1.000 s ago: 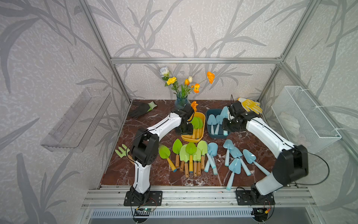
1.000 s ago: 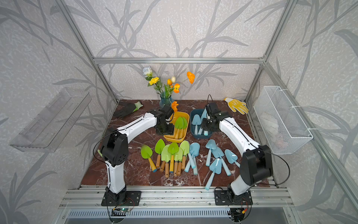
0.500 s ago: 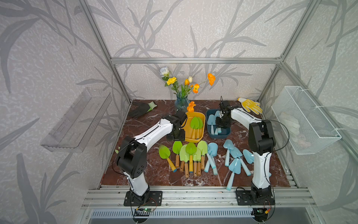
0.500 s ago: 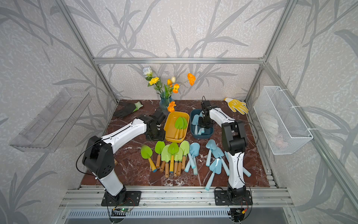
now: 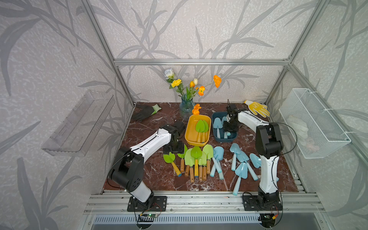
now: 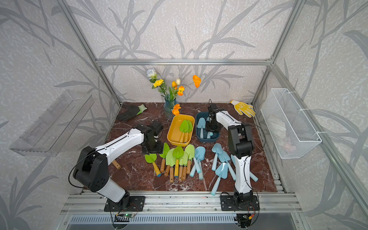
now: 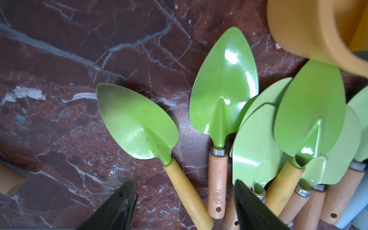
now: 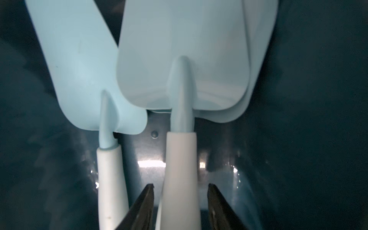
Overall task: Sort the small shovels by color and place them into the storage box
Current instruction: Place the shovel in the storage box.
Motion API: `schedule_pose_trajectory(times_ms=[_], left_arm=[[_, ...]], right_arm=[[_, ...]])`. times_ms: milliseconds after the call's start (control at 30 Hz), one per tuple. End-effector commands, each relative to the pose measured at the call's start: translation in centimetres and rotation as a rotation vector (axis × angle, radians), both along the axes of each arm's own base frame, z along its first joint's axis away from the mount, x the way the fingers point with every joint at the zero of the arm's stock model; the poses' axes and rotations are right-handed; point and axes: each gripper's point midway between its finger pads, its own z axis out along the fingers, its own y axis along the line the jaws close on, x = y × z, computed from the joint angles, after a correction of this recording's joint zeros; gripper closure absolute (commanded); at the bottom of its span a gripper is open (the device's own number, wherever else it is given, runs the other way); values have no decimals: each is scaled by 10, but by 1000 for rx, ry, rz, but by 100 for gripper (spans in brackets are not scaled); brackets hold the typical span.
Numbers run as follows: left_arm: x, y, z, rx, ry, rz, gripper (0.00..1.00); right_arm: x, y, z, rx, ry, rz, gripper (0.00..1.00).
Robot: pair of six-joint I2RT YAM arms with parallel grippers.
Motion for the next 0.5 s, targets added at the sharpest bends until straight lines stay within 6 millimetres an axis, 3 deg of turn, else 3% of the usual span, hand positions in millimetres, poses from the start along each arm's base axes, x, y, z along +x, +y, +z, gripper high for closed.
schedule_pose_trajectory(times_ms=[0,200,467], left_arm=[[-19,2,-2,-23,53,25,21],[-41,0,-21,-44,155,55,21],[-81,14,-41,-27,253,112,22]], right_arm=[[0,-3,46,9,-103,-1,53],[-18,5,66,39,-136,20,53],[-41,9,56,50,-96,37,53]])
